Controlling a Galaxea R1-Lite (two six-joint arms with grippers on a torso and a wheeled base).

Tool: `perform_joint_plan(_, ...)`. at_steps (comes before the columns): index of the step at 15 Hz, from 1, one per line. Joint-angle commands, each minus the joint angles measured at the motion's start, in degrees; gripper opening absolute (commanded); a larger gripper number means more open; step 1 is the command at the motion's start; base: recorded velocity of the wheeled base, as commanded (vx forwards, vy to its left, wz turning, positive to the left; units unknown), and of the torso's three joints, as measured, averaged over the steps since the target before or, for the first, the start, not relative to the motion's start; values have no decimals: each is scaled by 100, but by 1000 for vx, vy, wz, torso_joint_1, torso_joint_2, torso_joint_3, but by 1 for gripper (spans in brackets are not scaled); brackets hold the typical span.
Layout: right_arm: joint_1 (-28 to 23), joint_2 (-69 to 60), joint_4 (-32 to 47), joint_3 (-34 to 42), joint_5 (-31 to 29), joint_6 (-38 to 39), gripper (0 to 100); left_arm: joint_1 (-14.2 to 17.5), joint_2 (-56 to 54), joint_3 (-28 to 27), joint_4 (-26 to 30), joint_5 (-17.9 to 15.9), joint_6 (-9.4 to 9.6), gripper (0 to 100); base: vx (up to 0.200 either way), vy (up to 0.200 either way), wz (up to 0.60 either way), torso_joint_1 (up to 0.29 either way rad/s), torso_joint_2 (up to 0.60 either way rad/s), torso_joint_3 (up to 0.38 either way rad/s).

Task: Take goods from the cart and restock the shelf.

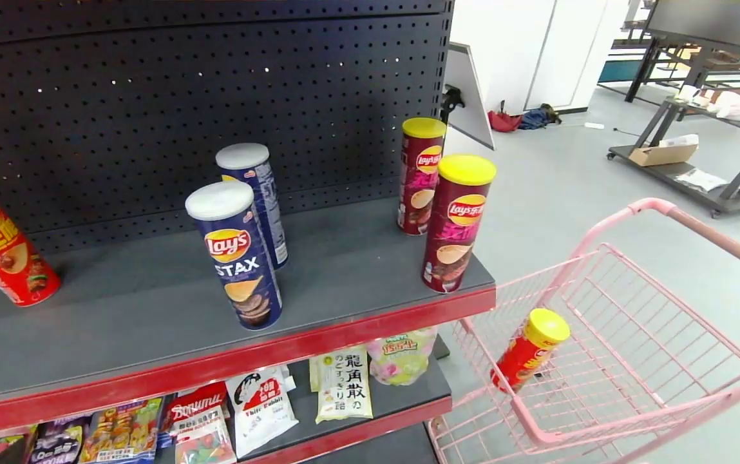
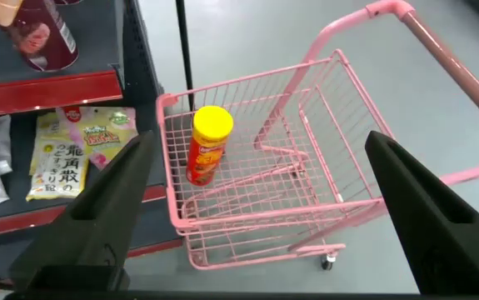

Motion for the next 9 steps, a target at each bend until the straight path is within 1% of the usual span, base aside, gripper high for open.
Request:
perform_joint_plan(1, -7, 13, -1, 2, 2, -2, 100, -8, -139, 11, 39, -71, 41, 100, 0, 0, 0, 0, 0, 0)
perform_joint_plan(2, -15, 13, -1, 11, 2, -2, 100, -17, -192, 20, 83, -124, 50, 100, 0, 0, 0, 0, 0, 0)
perform_joint_plan(3, -15, -31, -27, 116, -7, -2, 100, -17, -385, 55, 241, -256, 164, 100, 0, 0, 0, 0, 0, 0)
perform_joint_plan(5, -15, -119, -18, 231, -7, -2, 100, -17, -684, 64, 575, -388, 261, 100, 0, 0, 0, 0, 0, 0)
perform_joint_plan(6, -15, -180, -27, 292, -51, -2, 100, -17, -904, 99, 795, -405, 349, 100, 0, 0, 0, -95, 237, 129)
perform_joint_plan(9, -15, -250, -1, 380, -77, -2, 100, -17, -1387, 248, 1111, -423, 542, 100, 0, 0, 0, -131, 331, 186)
